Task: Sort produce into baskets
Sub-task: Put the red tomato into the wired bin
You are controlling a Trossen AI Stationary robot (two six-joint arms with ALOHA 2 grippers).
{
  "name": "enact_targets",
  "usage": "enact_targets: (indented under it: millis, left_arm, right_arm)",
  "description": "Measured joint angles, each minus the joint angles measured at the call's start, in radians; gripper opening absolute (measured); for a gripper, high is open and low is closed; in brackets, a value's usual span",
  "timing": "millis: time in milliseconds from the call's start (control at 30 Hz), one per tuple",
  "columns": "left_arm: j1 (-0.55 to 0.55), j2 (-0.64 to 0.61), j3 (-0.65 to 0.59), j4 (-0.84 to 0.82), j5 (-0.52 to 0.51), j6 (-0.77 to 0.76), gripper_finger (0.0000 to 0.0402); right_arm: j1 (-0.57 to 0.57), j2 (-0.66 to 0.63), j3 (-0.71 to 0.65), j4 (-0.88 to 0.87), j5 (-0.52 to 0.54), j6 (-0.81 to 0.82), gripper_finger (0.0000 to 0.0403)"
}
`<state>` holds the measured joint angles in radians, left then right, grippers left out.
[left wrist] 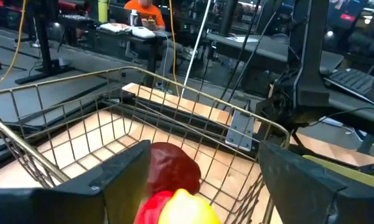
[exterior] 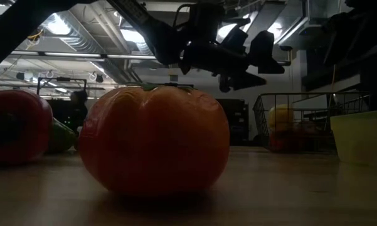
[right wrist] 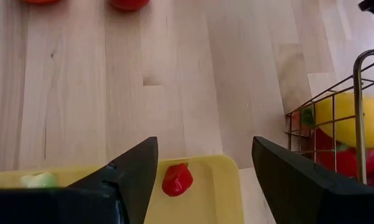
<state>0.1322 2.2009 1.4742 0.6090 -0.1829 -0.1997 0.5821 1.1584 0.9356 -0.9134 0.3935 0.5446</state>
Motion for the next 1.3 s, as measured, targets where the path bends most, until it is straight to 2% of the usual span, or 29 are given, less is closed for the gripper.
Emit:
enact_targets:
  millis: [133,333,500,733,867,1000,1167,1233,1300]
  left_arm:
    - [0.007,-0.011,0.0,-0.01,0.0,0.0,0.0303]
    - [0.022,-0.098,0.0,-0.105,0.0,0.02,0.0304]
    - [0.03,-0.215,0.0,-0.326,0.0,0.028,0.0304]
    - [0.019,-0.422,0.0,-0.741,-0.001,0.132,0.0304]
    - [-0.005,-0.523,0.0,-0.854,0.0,0.124,0.0304]
    - [-0.048,-0.593,0.0,-0.921,-0.003,0.128,0.0304]
    - [-0.112,-0.647,0.0,-1.027,-0.009,0.107,0.0304]
    - [-0.141,-0.658,0.0,-1.078,-0.028,0.078,0.0304]
    - [-0.175,-0.663,0.0,-1.121,-0.078,0.047,0.0304]
  right_arm:
    - [0.0,0.0,0.0,0.0,0.001,0.0,0.0257]
    - [0.0,0.0,0.0,0.007,0.003,0.0,0.0257]
    - [0.0,0.0,0.0,0.009,0.003,0.0,0.0257]
    - [0.0,0.001,0.0,0.054,-0.003,-0.023,0.0257]
    - [0.0,0.001,0.0,0.11,-0.018,-0.064,0.026]
    - [0.0,0.001,0.001,0.196,-0.047,-0.105,0.0297]
    - [0.0,0.003,0.0,0.299,-0.045,-0.157,0.0381]
    - [0.0,0.004,0.0,0.35,-0.017,-0.164,0.0393]
    - [0.0,0.005,0.0,0.4,0.028,-0.188,0.0381]
